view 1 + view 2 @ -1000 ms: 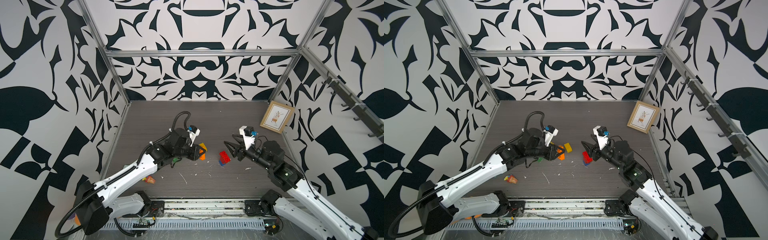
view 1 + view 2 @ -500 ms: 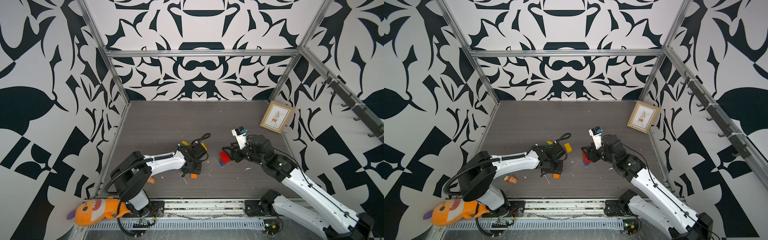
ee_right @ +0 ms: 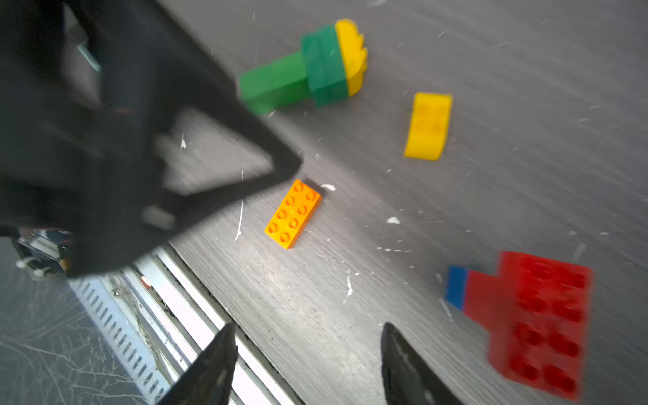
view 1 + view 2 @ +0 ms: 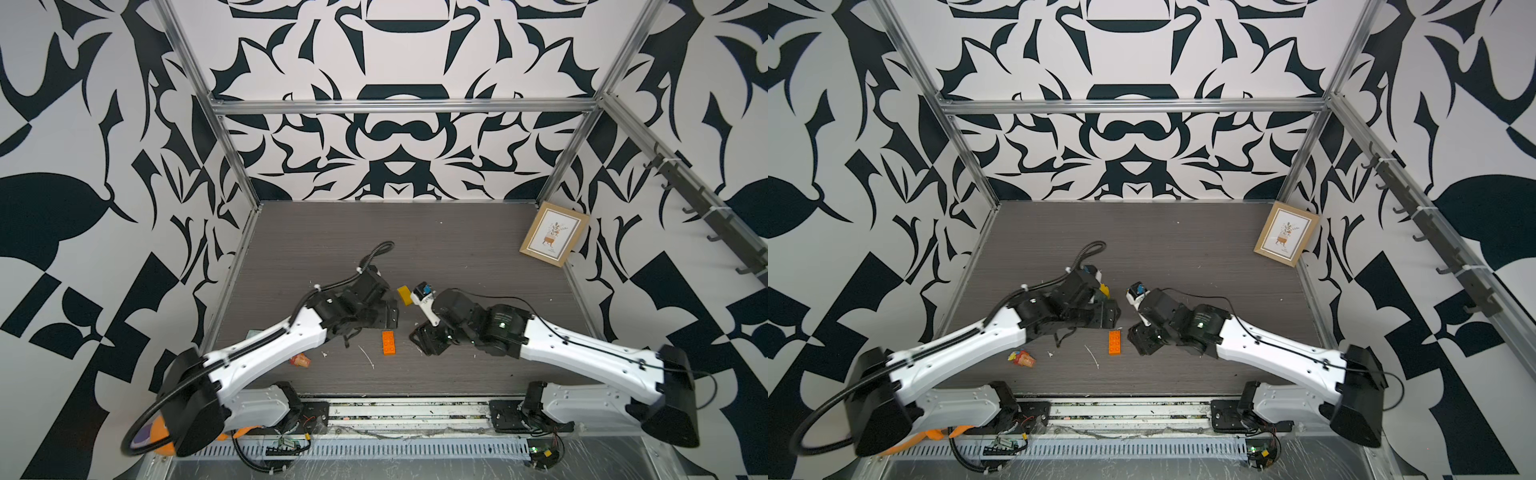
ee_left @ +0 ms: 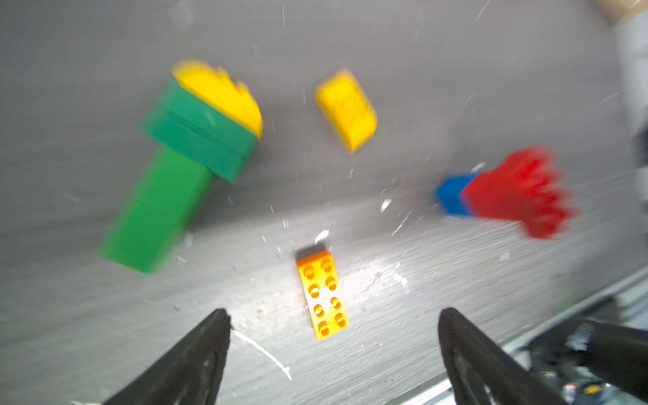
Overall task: Assemble an ice cream with lego
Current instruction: Place the lego brick at the center of the board, then pick up the lego brick from the center of the board.
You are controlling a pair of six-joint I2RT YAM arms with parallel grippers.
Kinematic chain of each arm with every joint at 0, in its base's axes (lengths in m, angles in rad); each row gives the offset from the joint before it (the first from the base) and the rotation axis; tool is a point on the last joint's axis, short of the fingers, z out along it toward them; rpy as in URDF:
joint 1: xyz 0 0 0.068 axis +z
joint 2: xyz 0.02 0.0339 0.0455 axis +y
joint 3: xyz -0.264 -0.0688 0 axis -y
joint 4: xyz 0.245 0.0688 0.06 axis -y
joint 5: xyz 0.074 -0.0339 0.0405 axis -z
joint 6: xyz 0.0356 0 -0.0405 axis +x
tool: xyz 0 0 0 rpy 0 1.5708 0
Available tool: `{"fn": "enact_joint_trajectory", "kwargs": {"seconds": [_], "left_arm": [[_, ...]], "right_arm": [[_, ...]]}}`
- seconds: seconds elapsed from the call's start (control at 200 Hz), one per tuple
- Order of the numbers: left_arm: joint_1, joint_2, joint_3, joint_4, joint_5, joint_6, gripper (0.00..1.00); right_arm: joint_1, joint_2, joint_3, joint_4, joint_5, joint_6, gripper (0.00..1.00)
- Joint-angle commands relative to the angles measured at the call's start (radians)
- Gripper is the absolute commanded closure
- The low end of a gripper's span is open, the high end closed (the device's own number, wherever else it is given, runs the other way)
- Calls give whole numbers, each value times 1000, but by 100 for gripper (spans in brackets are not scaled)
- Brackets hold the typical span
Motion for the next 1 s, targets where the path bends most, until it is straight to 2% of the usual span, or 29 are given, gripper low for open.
{"fn": "enact_joint_trajectory", "kwargs": {"seconds": [0.0, 0.11, 0.225, 0.48, 0.615, 0.82, 0.995], "left_arm": [[109, -137, -65, -64, -22, 95, 0], [250, -233, -85, -89, 29, 143, 1], [311, -296, -129, -48, 64, 170, 1], [351, -301, -133, -35, 149, 199, 1], [363, -313, -133, -31, 144, 214, 1], [368, -326, -146, -46, 129, 224, 1], [368, -356, -161, -26, 129, 235, 0]], "right_arm": [[25, 112, 42, 34, 83, 139, 32], [49, 231, 68, 113, 79, 218, 34], [71, 339, 112, 160, 75, 262, 35], [74, 471, 188, 148, 82, 285, 33], [75, 527, 244, 84, 98, 270, 33], [75, 584, 307, 42, 102, 233, 40], [99, 584, 327, 76, 108, 142, 43]]}}
